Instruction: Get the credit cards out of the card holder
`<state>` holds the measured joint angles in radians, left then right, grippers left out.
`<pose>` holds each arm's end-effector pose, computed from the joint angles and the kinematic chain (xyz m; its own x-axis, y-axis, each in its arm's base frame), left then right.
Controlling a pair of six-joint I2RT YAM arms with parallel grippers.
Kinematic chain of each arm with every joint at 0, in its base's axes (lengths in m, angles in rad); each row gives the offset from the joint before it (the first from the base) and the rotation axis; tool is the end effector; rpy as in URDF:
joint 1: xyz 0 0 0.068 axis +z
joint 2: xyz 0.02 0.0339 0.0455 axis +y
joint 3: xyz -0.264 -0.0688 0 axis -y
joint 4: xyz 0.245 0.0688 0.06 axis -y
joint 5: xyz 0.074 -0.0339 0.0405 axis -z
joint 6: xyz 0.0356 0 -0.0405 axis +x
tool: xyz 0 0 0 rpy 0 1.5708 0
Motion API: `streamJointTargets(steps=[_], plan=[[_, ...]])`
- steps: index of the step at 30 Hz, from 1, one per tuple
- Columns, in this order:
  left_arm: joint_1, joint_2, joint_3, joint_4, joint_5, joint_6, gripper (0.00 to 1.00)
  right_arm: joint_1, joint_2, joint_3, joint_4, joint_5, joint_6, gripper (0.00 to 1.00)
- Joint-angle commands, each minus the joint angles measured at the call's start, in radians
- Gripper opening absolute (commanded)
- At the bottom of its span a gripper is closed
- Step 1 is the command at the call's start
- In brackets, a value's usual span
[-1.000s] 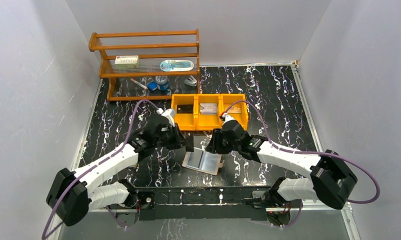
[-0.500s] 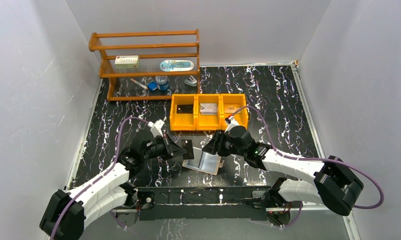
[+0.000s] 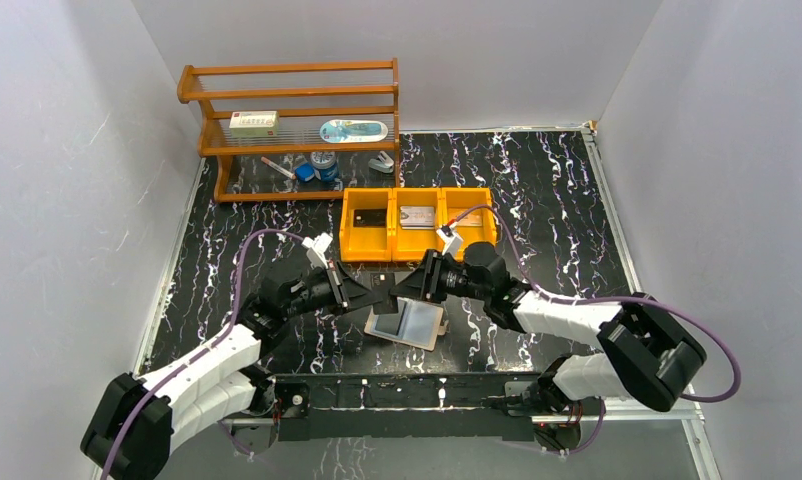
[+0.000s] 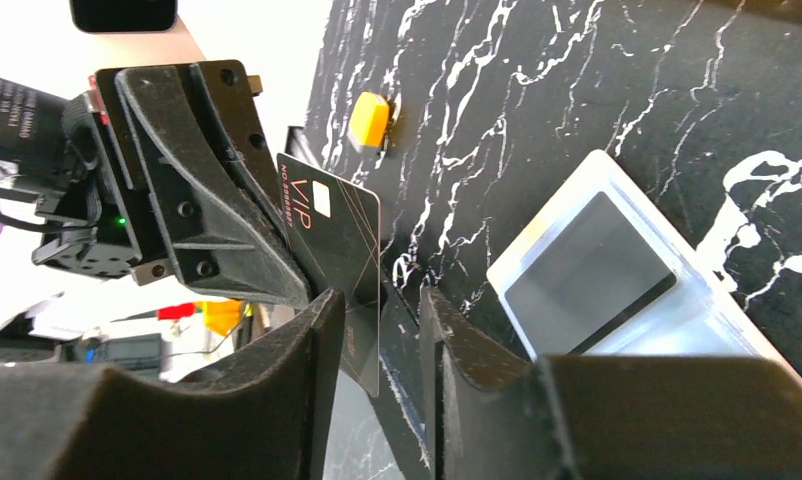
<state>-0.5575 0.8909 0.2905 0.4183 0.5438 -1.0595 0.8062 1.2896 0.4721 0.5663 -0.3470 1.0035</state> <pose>0.1539 -0.1176 0.2110 -0.8466 -0.3516 -0.3995 0.2988 0.3072 -0.9035 0.1728 0.1976 0.2027 -0.8571 0.2521 -0.4492 -0.3421 0.3734 0.8623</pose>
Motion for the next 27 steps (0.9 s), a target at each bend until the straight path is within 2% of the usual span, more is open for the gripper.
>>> streamJointTargets(steps=[1,7,12,18,20,23,27], plan=[[0.006,-0.002,-0.002,0.064,0.065,-0.014,0.00,-0.041,0.030,-0.021,0.215,-0.137,0.064,0.39],[0.007,0.017,-0.013,0.120,0.086,-0.030,0.00,-0.058,0.093,-0.008,0.325,-0.268,0.095,0.29],[0.007,0.039,-0.018,0.167,0.099,-0.048,0.00,-0.064,0.133,-0.019,0.417,-0.311,0.138,0.22],[0.008,0.024,-0.019,0.141,0.088,-0.039,0.00,-0.075,0.154,-0.036,0.482,-0.322,0.170,0.13],[0.008,0.013,-0.010,0.102,0.079,-0.022,0.01,-0.076,0.155,-0.039,0.489,-0.324,0.171,0.05],[0.008,-0.006,0.016,0.015,0.053,0.019,0.15,-0.078,0.148,-0.041,0.479,-0.318,0.162,0.01],[0.009,-0.037,0.077,-0.167,-0.025,0.115,0.48,-0.078,0.127,-0.037,0.428,-0.290,0.137,0.00]])
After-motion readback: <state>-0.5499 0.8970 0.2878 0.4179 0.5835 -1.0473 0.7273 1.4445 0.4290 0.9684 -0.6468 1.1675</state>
